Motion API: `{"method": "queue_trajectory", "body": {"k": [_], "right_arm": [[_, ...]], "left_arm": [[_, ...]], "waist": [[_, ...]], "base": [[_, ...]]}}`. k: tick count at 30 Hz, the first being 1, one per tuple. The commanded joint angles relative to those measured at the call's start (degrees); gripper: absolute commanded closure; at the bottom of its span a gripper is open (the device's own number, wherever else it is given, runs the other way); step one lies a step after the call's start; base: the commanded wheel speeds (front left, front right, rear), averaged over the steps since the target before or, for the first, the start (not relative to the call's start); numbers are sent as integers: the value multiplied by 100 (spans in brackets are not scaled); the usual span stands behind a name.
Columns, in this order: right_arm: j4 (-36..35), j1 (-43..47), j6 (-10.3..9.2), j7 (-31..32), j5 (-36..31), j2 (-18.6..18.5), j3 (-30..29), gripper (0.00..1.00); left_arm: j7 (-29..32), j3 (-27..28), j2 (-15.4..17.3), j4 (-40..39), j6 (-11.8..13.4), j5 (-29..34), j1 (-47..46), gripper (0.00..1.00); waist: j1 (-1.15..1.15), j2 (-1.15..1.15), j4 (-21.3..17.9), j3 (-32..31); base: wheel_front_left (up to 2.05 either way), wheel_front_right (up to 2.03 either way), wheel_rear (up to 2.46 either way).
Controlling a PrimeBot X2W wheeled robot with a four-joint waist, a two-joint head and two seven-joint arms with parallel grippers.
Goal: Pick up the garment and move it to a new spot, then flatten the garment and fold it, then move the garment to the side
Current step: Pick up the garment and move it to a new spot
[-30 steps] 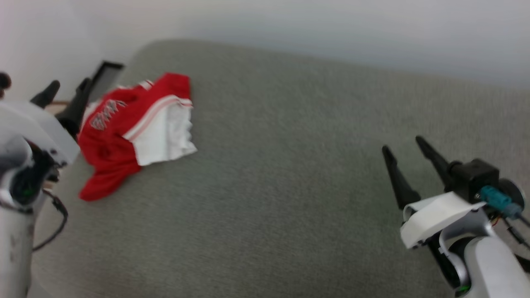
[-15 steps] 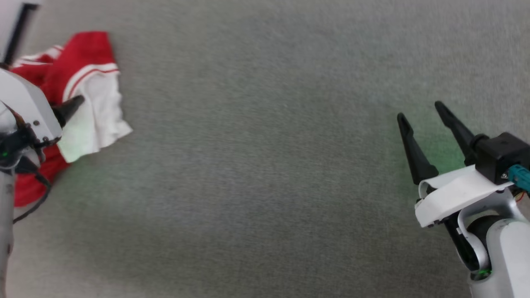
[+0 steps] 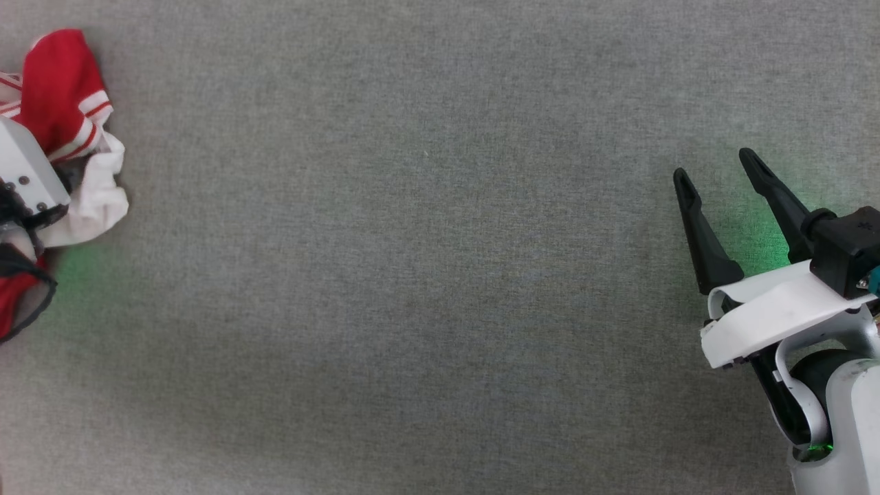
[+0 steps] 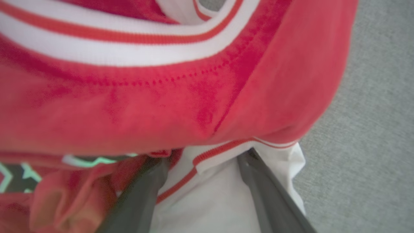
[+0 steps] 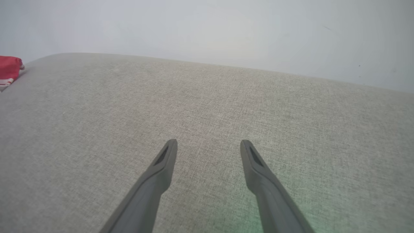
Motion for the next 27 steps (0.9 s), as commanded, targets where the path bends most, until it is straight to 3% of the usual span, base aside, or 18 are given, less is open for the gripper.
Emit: {"method": "queue_trajectory", "body": {"k": [1, 9, 20, 27], "right_arm": [[-13, -17, 2, 11, -38, 17, 5, 0], [284, 178, 2, -139, 73, 87, 40, 0], [862, 521, 2, -481, 294, 260, 119, 0], [1161, 668, 2, -640, 367, 347, 172, 0]], "left_arm": [[-54, -162, -460, 203, -87, -22, 276, 100], [-492, -363, -12, 213, -177, 58, -31, 100], [-1000, -882, 712, -631, -170, 10, -252, 100], [-1062, -1086, 964, -1180, -169, -30, -419, 100]], "waist": [[0, 0, 17, -40], [0, 0, 143, -610], [0, 0, 313, -1713], [0, 0, 385, -2235]], "base": [[0, 0, 0], [0, 0, 0], [0, 0, 0], [0, 0, 0]]}}
